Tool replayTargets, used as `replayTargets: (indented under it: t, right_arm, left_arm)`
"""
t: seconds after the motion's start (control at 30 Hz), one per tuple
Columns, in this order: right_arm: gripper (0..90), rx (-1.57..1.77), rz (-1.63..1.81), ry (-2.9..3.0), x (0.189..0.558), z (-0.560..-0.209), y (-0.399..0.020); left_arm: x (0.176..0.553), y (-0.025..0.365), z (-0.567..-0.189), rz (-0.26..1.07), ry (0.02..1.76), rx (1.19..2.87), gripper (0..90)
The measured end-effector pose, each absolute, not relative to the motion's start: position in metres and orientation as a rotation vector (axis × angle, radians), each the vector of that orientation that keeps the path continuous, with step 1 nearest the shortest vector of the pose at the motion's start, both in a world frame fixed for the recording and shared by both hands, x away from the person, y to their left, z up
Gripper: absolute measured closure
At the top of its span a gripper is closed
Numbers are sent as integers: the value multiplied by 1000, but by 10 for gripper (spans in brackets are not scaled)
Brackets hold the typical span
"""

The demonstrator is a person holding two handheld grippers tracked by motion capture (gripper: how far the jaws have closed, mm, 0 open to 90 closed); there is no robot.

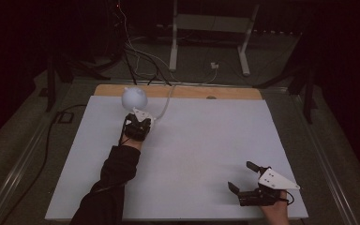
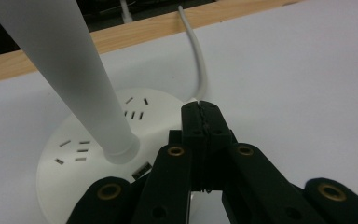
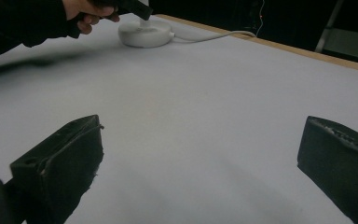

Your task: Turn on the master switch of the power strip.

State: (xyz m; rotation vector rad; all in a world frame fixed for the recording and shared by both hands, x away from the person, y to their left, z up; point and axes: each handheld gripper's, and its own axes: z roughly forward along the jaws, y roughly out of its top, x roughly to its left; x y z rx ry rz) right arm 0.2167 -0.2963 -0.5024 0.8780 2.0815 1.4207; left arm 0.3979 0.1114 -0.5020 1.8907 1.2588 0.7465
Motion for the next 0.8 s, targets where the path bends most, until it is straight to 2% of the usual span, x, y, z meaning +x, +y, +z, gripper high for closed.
replayTargets:
  t: [0.8]
  right_arm:
    - [0,878,1422,2087,217,-503,-296]
  left_arm:
    - [410,103,-522,900,1225,1967,900]
